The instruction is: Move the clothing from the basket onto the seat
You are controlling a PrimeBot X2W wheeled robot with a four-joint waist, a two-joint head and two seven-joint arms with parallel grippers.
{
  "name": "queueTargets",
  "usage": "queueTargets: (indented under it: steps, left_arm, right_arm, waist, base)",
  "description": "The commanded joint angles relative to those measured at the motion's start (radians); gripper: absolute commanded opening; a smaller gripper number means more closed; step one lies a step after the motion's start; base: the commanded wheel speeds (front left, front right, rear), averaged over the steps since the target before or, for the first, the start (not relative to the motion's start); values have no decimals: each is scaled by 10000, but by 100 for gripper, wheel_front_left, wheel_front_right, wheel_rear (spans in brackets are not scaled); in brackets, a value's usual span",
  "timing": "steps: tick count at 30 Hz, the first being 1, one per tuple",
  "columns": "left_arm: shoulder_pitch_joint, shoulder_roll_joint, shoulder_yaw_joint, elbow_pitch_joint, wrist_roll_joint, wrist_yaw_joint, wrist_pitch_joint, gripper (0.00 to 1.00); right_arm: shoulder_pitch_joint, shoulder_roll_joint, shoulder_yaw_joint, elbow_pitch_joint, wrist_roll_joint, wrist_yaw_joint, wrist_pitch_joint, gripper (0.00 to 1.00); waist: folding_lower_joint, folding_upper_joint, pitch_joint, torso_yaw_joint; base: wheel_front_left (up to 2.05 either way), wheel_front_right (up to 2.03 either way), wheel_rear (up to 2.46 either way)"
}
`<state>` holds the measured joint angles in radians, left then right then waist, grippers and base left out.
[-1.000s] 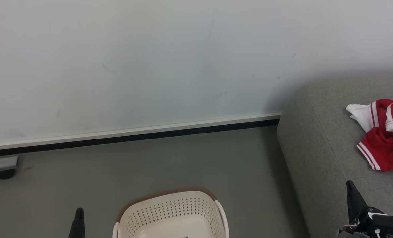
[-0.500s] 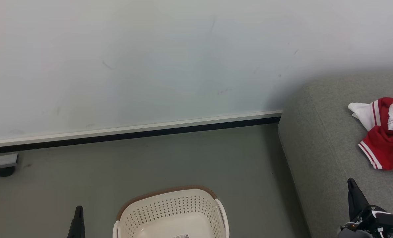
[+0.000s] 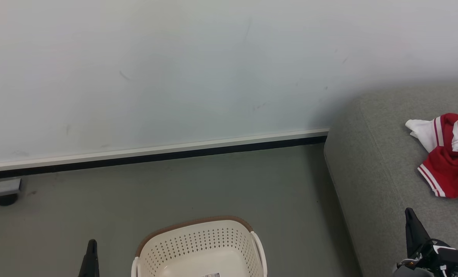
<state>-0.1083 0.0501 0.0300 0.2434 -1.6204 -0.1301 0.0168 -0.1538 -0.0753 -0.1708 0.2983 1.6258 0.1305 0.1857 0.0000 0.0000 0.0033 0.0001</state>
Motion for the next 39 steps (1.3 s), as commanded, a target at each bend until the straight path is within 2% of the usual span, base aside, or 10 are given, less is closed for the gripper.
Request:
queueTargets:
  steps: [1,39]
  left_arm:
    - [-75,-2,37,22,-25,-25,23,0]
    - [-74,-2,36,19,-27,-25,20,0]
  right_arm:
    - [-40,19,0,-15,-49,4,46,0]
    - [-63,104,-124,-10,-162,4,138,0]
  waist:
    - [0,0,0,0]
    - [0,0,-1,0]
  base:
    - [0,0,0]
    - [0,0,0]
